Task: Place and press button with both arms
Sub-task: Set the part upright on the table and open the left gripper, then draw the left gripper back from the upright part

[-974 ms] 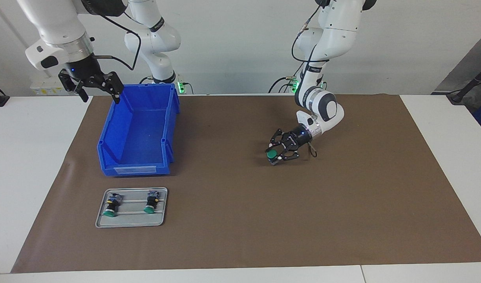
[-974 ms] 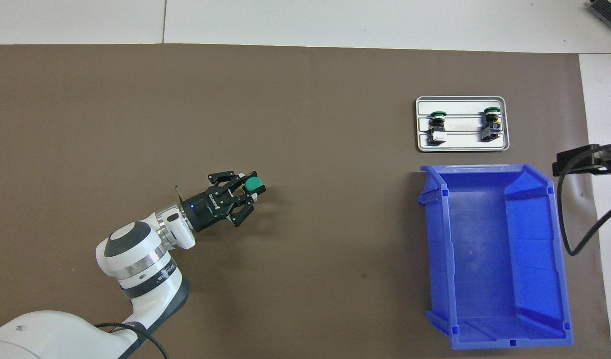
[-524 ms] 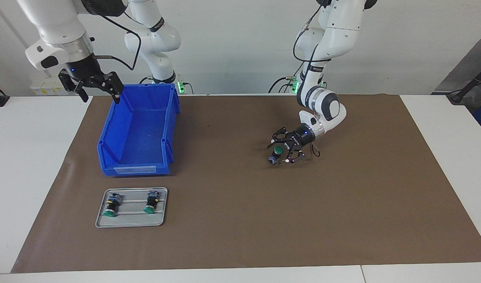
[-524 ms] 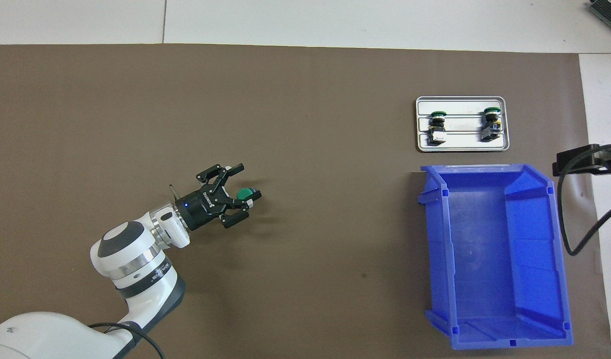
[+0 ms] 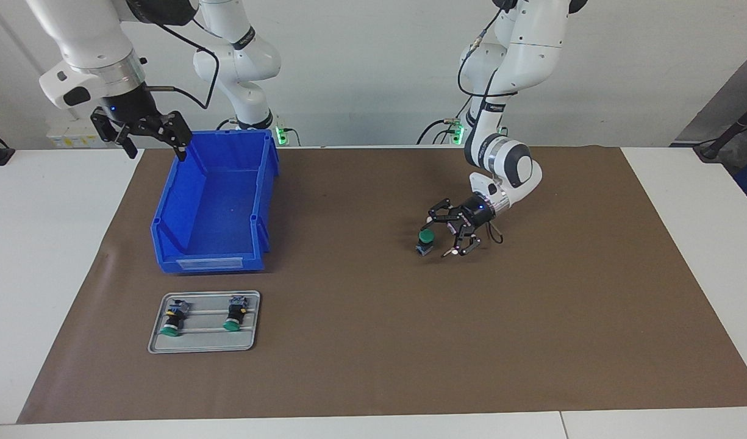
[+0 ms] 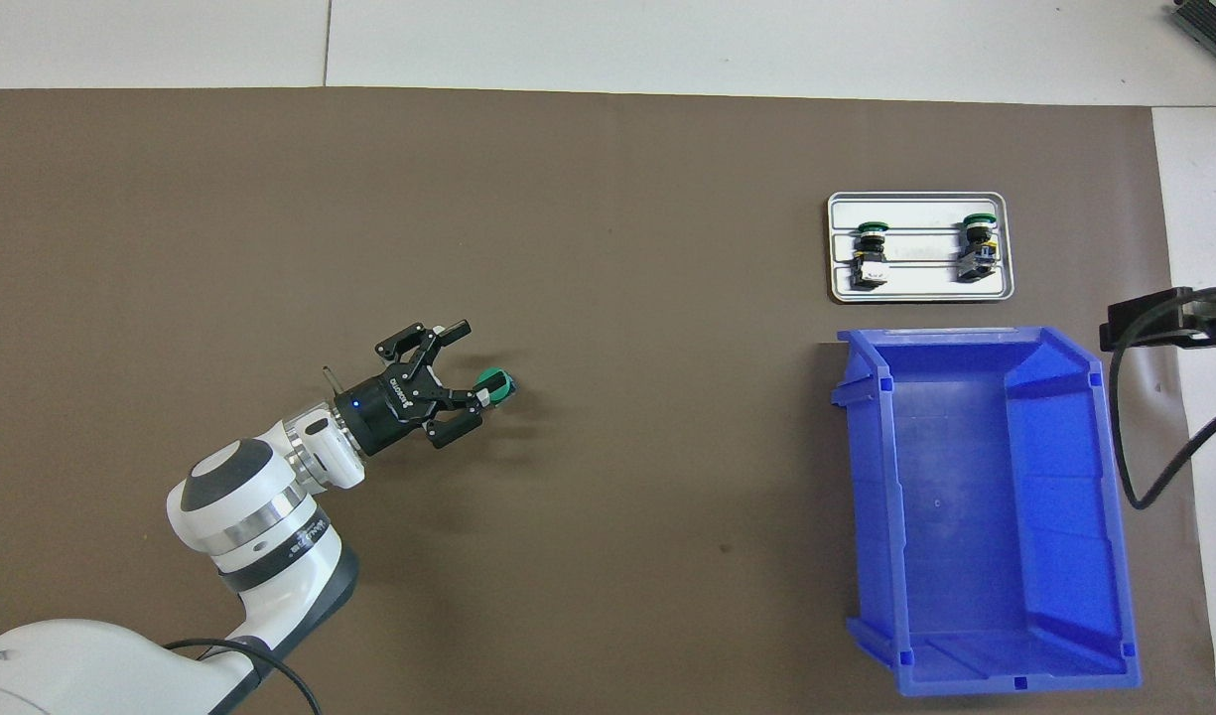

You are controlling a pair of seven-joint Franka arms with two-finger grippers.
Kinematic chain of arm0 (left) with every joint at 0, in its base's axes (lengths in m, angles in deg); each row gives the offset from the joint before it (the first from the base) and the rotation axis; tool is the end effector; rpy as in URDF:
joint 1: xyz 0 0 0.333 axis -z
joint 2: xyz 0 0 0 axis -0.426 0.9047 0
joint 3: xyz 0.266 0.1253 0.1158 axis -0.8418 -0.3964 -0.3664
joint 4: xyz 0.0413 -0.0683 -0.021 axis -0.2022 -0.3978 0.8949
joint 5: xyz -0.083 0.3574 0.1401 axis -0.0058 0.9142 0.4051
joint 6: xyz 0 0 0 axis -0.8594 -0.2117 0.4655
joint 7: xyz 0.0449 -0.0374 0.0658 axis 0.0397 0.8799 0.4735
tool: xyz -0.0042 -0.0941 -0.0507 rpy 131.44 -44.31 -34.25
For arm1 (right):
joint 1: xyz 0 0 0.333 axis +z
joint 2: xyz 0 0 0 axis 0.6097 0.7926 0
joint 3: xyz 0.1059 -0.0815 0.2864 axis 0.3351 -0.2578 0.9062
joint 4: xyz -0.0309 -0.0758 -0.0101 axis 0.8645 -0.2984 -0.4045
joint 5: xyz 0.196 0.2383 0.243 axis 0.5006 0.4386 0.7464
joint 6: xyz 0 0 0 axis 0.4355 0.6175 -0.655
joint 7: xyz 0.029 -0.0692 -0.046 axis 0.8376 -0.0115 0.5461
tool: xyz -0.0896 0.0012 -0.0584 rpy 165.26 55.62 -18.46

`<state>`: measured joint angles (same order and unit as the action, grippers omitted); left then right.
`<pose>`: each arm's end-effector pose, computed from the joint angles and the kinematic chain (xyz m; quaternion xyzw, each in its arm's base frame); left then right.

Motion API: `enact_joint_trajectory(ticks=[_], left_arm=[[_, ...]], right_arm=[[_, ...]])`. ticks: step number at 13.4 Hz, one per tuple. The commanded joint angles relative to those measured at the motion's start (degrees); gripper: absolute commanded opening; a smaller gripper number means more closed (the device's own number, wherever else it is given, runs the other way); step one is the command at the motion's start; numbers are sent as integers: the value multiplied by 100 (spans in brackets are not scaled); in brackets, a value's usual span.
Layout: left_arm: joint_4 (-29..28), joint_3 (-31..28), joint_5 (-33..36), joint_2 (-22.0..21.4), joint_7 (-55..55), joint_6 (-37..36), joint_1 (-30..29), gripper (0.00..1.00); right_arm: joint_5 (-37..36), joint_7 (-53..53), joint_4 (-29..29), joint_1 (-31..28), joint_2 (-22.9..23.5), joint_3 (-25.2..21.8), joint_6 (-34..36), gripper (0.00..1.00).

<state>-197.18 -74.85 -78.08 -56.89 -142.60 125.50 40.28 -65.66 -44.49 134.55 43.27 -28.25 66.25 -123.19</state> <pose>0.4773 -0.1617 0.2408 0.7172 -0.2741 0.4992 0.4016 0.5340 -0.0182 0.6403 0.9991 -0.0362 0.0017 0.0216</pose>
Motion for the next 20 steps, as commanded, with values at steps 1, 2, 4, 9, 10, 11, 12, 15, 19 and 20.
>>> enact_joint_trajectory(ticks=[1,2,4,9,10,11,12,15,19,20], left_arm=[[89,39,513,-361,652,571,-196,88],[195,30,960,-458,1134,686,-240,88],[301,3,1682,-651,1918,714,-512,88],[696,-23,3641,-959,3930,784,-759,86],[740,-23,3880,-1003,4247,802,-777,86],[767,-23,4100,-1082,4572,906,-768,86],[837,-23,4328,-1126,4854,1107,-707,86],[908,39,4953,-1179,5619,1364,-671,86],[1153,47,5700,-1206,6401,1338,-671,86],[1223,47,5954,-1206,6638,1320,-671,86]], right_arm=[[129,99,111,-43,-124,9,40,100],[129,99,111,-34,-124,9,40,100],[137,99,111,-34,-124,18,40,100],[129,99,111,-43,-133,18,40,100],[129,99,111,-43,-124,9,40,100],[129,99,111,-43,-124,18,40,100],[137,99,111,-34,-124,9,40,100],[137,99,111,-43,-124,9,40,100],[129,99,111,-43,-124,9,40,100],[137,99,111,-43,-124,9,40,100]])
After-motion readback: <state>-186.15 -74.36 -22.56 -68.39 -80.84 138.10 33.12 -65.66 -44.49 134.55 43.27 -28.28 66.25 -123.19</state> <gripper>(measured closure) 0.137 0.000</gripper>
